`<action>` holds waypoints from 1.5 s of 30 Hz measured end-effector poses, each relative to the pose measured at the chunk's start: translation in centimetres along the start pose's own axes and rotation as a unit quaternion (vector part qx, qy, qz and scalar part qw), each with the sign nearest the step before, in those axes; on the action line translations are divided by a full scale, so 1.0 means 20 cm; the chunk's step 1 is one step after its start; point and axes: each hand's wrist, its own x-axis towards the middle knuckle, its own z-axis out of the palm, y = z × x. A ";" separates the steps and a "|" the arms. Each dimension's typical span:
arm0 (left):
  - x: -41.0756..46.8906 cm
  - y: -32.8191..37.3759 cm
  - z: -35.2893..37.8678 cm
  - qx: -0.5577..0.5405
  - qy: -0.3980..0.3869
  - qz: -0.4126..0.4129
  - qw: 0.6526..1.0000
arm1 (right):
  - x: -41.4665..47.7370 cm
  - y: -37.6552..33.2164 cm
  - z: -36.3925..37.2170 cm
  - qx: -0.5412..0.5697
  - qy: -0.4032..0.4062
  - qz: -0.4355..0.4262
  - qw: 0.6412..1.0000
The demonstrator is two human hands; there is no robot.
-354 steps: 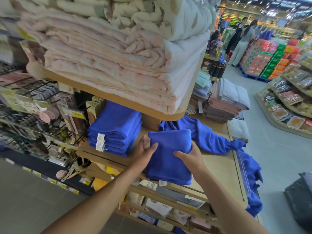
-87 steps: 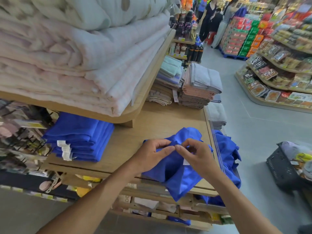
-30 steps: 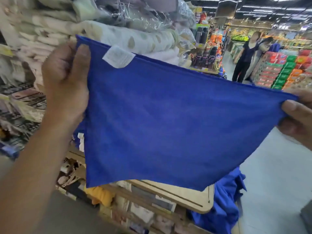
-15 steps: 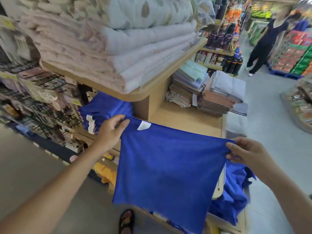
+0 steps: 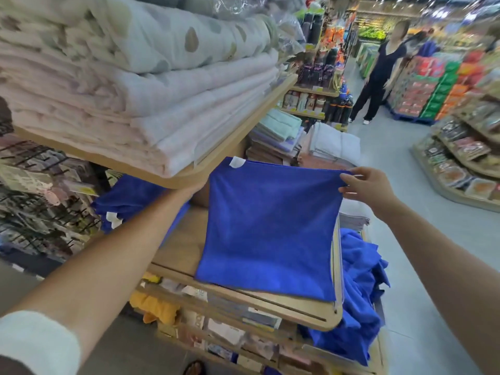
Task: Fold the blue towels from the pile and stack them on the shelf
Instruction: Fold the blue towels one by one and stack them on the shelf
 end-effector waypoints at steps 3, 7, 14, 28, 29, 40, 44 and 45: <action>-0.04 -0.06 0.02 0.011 -0.032 0.031 0.999 | -0.02 0.10 0.04 -0.033 -0.004 0.006 0.999; -0.12 -0.18 0.00 0.086 -0.015 0.036 0.996 | -0.10 0.27 0.05 -0.117 -0.006 -0.006 0.993; -0.46 -0.28 -0.16 0.128 -0.022 0.159 0.979 | -0.40 0.44 -0.07 -0.261 -0.041 -0.163 0.951; -0.83 -0.63 0.02 0.262 -0.106 0.177 0.943 | -0.73 0.65 0.15 -0.414 -0.181 -0.198 0.870; -0.82 -0.62 0.09 0.273 -0.101 0.188 0.938 | -0.73 0.66 0.23 -0.408 -0.181 -0.186 0.875; -0.83 -0.82 0.28 0.479 -0.123 0.167 0.853 | -0.79 0.84 0.60 -0.502 -0.131 -0.087 0.851; -0.71 -0.79 0.23 0.488 -0.144 0.134 0.851 | -0.67 0.78 0.68 -0.465 -0.150 -0.093 0.868; -0.69 -0.77 0.23 0.490 -0.148 0.126 0.850 | -0.64 0.76 0.68 -0.457 -0.146 -0.091 0.872</action>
